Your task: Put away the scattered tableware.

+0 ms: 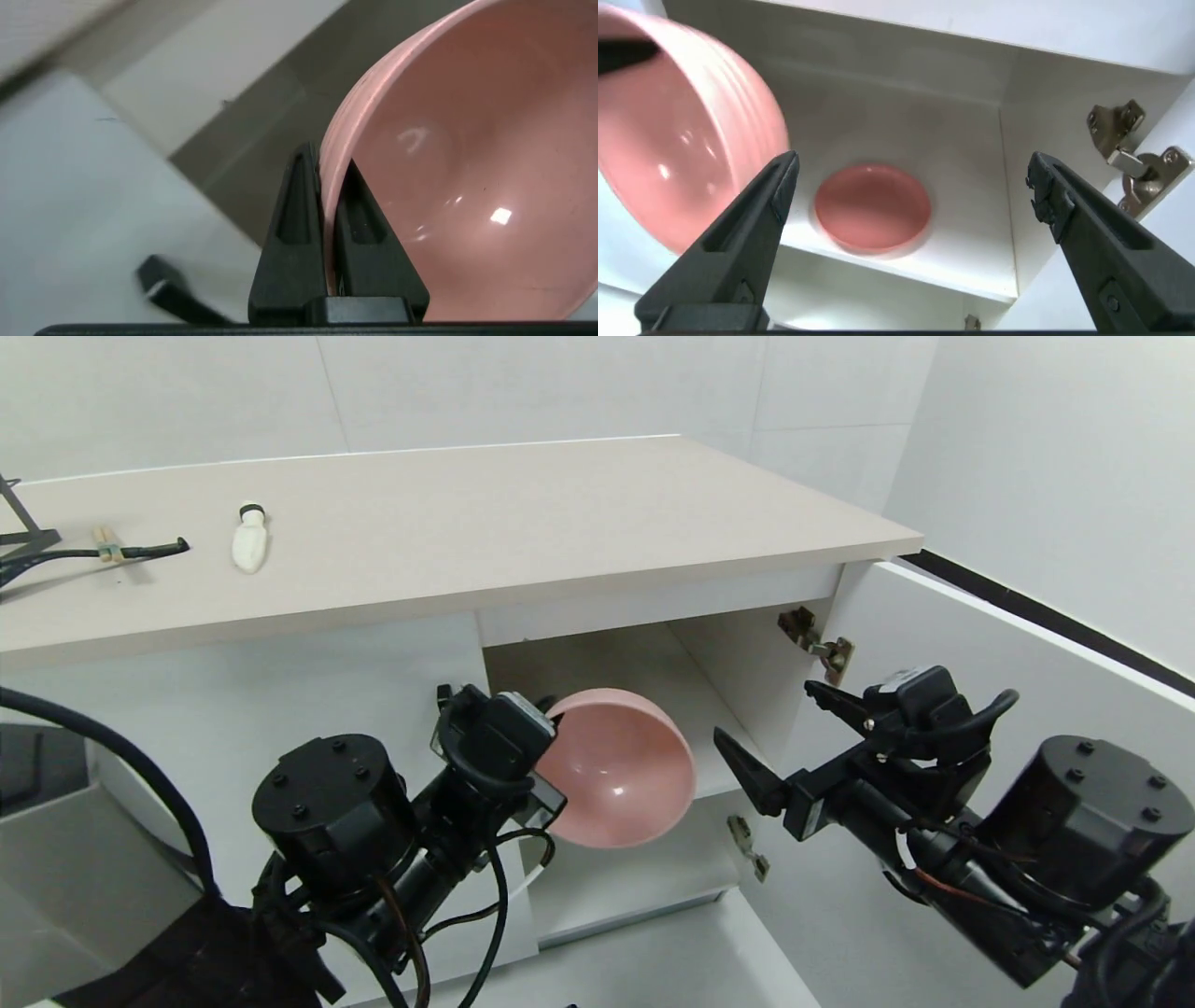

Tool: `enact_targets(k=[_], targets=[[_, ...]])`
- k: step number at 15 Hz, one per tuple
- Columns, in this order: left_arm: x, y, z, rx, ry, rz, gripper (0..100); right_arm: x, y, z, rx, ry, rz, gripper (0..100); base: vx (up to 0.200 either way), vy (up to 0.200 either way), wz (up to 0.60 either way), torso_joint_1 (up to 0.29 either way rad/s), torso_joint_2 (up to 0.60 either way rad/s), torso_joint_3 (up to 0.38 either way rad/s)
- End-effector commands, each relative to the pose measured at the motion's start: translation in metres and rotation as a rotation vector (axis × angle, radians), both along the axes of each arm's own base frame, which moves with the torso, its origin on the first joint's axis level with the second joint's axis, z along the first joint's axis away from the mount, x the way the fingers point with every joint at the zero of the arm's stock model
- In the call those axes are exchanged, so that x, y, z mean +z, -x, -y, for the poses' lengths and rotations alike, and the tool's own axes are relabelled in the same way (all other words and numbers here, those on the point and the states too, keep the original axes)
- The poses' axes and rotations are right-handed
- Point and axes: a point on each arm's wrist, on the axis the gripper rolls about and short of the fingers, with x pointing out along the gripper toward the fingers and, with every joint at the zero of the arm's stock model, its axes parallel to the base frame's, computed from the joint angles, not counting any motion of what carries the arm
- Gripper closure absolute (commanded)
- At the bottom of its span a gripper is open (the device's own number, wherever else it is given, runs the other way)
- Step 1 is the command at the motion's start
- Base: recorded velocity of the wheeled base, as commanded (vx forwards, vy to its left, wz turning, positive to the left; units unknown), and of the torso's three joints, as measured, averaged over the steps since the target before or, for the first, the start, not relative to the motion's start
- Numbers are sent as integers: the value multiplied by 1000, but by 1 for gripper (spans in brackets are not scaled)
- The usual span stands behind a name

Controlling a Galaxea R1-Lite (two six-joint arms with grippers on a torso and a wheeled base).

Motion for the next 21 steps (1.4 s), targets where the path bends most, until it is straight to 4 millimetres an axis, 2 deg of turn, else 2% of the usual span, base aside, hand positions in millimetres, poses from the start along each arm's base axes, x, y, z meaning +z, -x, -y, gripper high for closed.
enact_targets(k=[1,4,6,11,13,16,21], targets=[[0,-8,20,-25,20,24,100,0,0,-2,7,-6,-1,0,0,0,0,0,0,0],[-1,-31,36,-10,77,40,100,8,-2,-3,8,-82,0,0,0,0,0,0,0,0],[-6,-38,42,18,82,35,100,13,-3,-2,6,-100,13,0,0,0,0,0,0,0],[1,-39,45,19,111,53,100,9,-6,-1,-6,-91,0,0,0,0,0,0,0,0],[6,-41,48,13,144,62,100,-2,-16,-6,-16,-96,-38,0,0,0,0,0,0,0],[12,-40,53,-6,191,62,100,-3,-35,3,-78,-122,-34,0,0,0,0,0,0,0],[17,-41,56,-14,233,63,100,-3,-35,4,-82,-122,-35,0,0,0,0,0,0,0]])
